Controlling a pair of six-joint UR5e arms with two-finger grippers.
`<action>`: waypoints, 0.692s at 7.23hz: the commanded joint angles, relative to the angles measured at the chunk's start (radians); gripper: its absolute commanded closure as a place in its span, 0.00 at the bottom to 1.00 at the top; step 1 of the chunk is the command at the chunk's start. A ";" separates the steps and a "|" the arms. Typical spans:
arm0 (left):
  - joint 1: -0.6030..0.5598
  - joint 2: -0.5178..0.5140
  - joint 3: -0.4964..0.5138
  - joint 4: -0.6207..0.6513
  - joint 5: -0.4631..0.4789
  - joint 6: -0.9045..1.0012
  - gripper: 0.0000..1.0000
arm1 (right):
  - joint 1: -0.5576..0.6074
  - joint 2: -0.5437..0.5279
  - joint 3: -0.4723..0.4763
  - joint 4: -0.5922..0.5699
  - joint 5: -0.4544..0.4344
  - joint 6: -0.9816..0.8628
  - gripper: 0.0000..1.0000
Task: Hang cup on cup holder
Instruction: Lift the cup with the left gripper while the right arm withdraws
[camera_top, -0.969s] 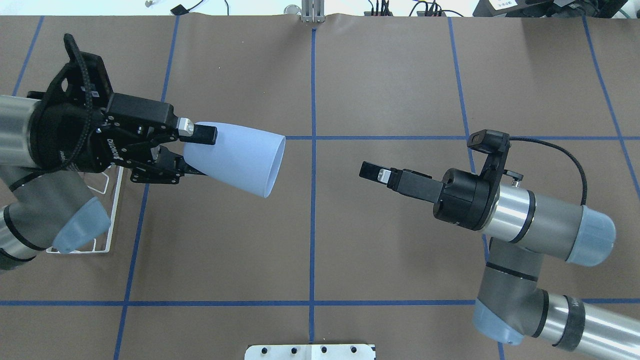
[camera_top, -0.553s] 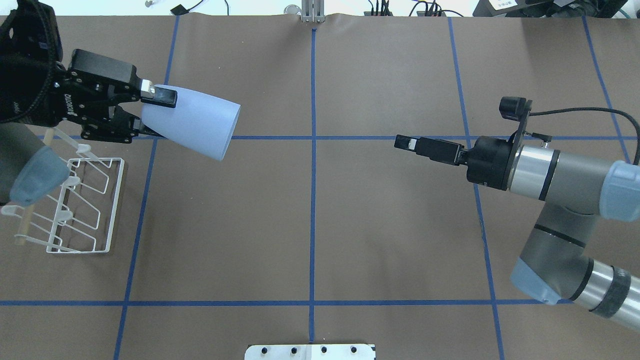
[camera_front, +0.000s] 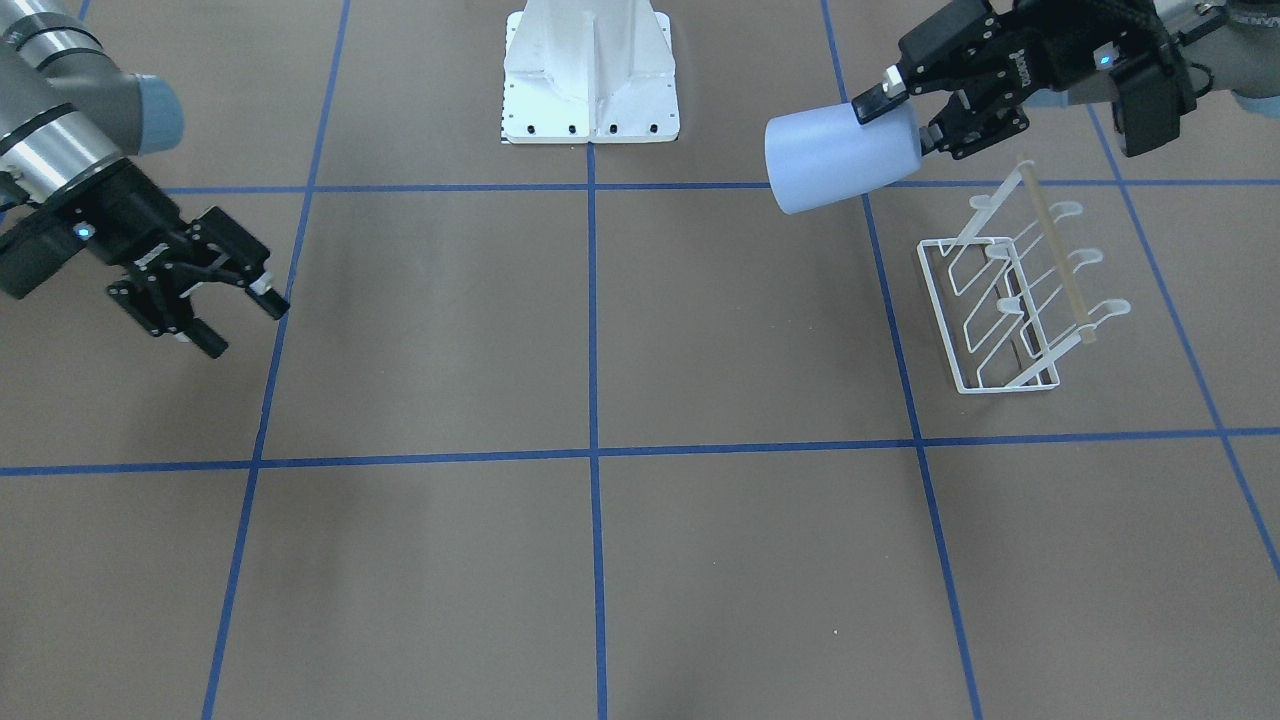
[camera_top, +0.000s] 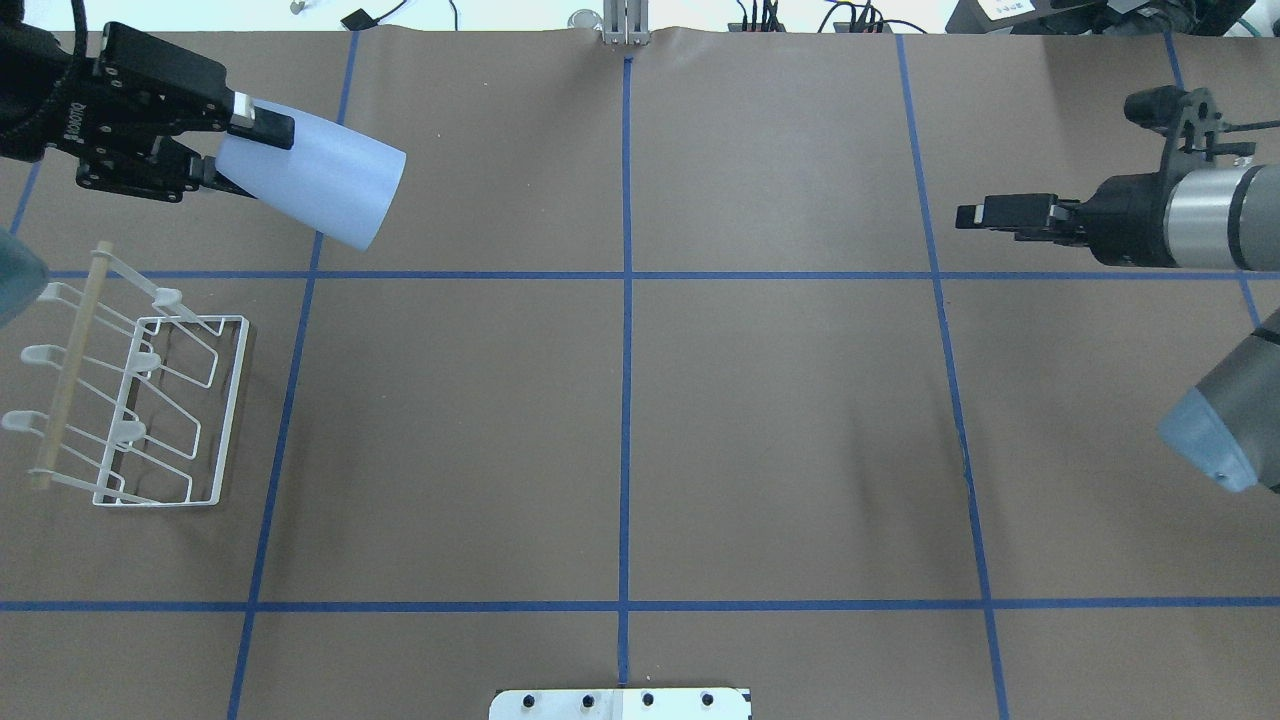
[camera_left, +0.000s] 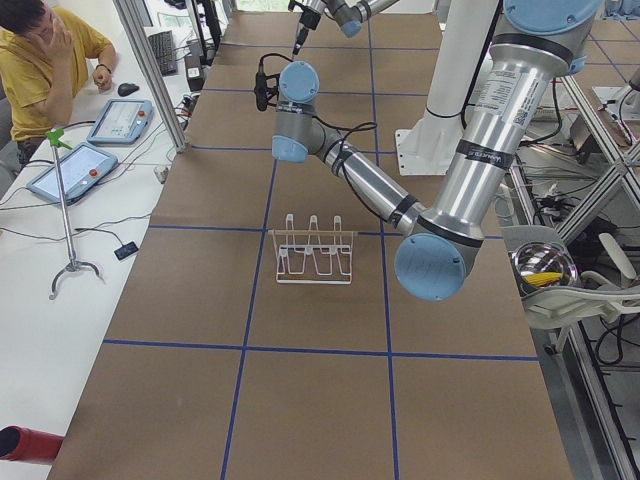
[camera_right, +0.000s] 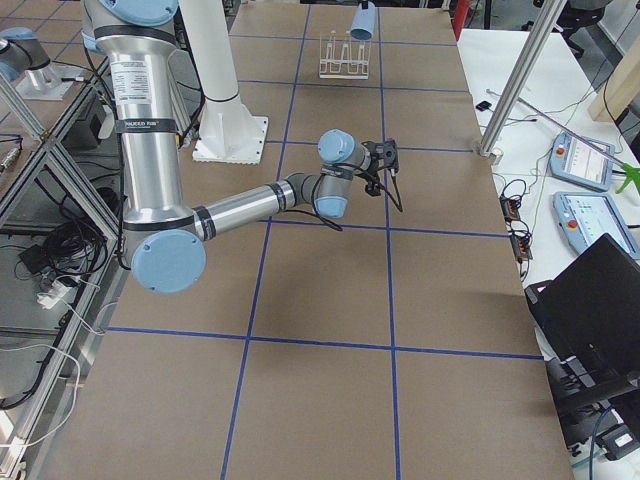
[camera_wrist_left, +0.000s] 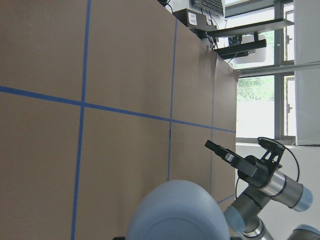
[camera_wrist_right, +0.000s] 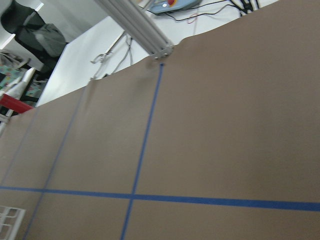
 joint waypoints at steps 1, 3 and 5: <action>-0.027 0.025 -0.022 0.162 0.000 0.191 1.00 | 0.139 -0.047 0.004 -0.243 0.091 -0.308 0.00; -0.036 0.025 -0.051 0.356 0.009 0.382 1.00 | 0.264 -0.094 0.004 -0.433 0.152 -0.639 0.00; -0.063 0.026 -0.091 0.592 0.020 0.646 1.00 | 0.415 -0.113 0.007 -0.658 0.261 -0.935 0.00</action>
